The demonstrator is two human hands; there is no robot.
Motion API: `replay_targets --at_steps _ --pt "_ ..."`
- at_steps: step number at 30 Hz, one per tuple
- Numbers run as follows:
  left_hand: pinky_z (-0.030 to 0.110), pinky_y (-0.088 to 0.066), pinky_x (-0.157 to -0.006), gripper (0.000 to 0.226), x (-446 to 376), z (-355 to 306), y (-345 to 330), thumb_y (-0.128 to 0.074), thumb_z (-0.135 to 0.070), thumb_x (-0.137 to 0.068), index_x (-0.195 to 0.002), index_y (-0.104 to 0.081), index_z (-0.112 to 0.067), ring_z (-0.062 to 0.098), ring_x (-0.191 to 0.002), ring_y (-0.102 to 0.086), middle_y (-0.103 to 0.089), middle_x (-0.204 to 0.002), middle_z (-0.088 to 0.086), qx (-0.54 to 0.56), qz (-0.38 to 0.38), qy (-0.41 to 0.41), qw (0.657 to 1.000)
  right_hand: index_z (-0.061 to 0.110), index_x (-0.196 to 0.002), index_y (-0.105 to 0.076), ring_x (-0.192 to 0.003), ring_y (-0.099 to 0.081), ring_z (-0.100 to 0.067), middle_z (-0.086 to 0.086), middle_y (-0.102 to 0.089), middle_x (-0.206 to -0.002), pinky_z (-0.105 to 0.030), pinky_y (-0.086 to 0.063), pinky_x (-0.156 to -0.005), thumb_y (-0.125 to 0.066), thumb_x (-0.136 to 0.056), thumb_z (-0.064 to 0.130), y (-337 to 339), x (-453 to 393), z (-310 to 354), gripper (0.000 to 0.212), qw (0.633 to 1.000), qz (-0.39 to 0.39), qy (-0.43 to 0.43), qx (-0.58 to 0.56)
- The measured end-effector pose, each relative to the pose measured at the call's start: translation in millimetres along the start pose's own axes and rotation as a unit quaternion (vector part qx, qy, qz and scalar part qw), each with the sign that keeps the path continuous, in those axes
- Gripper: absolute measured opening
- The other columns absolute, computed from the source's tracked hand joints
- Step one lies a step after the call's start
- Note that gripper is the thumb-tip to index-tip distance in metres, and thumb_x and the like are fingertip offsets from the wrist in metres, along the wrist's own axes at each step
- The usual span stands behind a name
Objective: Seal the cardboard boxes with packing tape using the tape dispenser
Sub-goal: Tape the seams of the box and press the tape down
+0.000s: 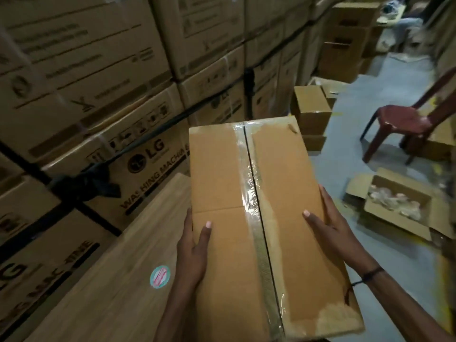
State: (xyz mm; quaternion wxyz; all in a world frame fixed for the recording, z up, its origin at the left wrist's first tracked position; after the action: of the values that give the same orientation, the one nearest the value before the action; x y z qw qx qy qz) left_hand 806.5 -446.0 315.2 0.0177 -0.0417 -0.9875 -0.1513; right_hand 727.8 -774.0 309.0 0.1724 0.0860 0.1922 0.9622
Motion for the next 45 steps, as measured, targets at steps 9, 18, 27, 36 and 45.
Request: replay_targets --at_steps 9,18,27,36,45 --pt "0.006 -0.036 -0.093 0.064 -75 -47 -198 -0.051 -0.050 -0.103 -0.161 -0.024 -0.041 0.000 -0.132 -0.046 -0.044 -0.154 -0.018 -0.044 0.145 -0.038 0.988 0.053 -0.160 -0.010 -0.135 -0.040 -0.006 0.023 -0.030 -0.154 -0.035 -0.042 -0.105 -0.061 -0.098 0.044 149 -27 -82 0.081 0.986 -0.139 -0.060 -0.065" --pt "0.004 -0.036 -0.095 0.060 -131 -93 -390 -0.049 -0.052 -0.104 -0.158 -0.024 -0.046 -0.014 -0.123 -0.047 -0.044 -0.148 -0.028 -0.035 0.200 -0.026 0.979 0.060 -0.157 -0.008 -0.147 -0.038 -0.019 0.019 -0.026 -0.163 -0.058 -0.040 -0.116 -0.060 -0.097 0.045 301 -113 -144 0.081 0.982 -0.160 -0.084 -0.046" --pt "0.018 -0.041 -0.102 0.063 -209 -106 -460 -0.050 -0.054 -0.104 -0.160 -0.026 -0.041 -0.010 -0.122 -0.051 -0.045 -0.142 -0.029 -0.029 0.153 0.019 0.988 0.066 -0.153 -0.009 -0.152 -0.031 -0.021 0.011 -0.024 -0.169 -0.059 -0.033 -0.121 -0.061 -0.095 0.061 350 -247 -176 0.078 0.990 -0.106 -0.097 -0.002" --pt "0.035 -0.042 -0.116 0.066 -345 -88 -512 -0.050 -0.057 -0.103 -0.161 -0.026 -0.037 0.005 -0.139 -0.047 -0.045 -0.157 -0.014 0.002 0.102 0.058 0.993 0.047 -0.162 -0.014 -0.145 -0.039 -0.014 0.010 -0.031 -0.166 -0.042 -0.038 -0.116 -0.062 -0.098 0.051 351 -426 -174 0.080 0.994 -0.055 -0.093 -0.011" --pt "0.008 -0.037 -0.100 0.061 -490 -81 -554 -0.054 -0.045 -0.105 -0.160 -0.030 -0.037 -0.021 -0.118 -0.048 -0.046 -0.142 -0.028 0.046 0.015 0.103 0.994 0.036 -0.164 -0.012 -0.133 -0.033 -0.006 0.021 -0.030 -0.147 -0.032 -0.028 -0.108 -0.056 -0.104 0.040 343 -631 -141 0.075 0.996 0.038 -0.062 0.054"
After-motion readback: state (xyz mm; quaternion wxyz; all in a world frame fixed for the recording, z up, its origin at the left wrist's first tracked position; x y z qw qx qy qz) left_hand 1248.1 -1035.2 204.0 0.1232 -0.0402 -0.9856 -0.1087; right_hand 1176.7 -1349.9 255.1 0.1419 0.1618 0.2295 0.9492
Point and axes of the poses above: each hand's wrist, its own x-axis away from the middle knuckle, its own y-axis out of the back of the hand, z = x × y, the point moved 2 cm from there along -x, towards the middle knuckle
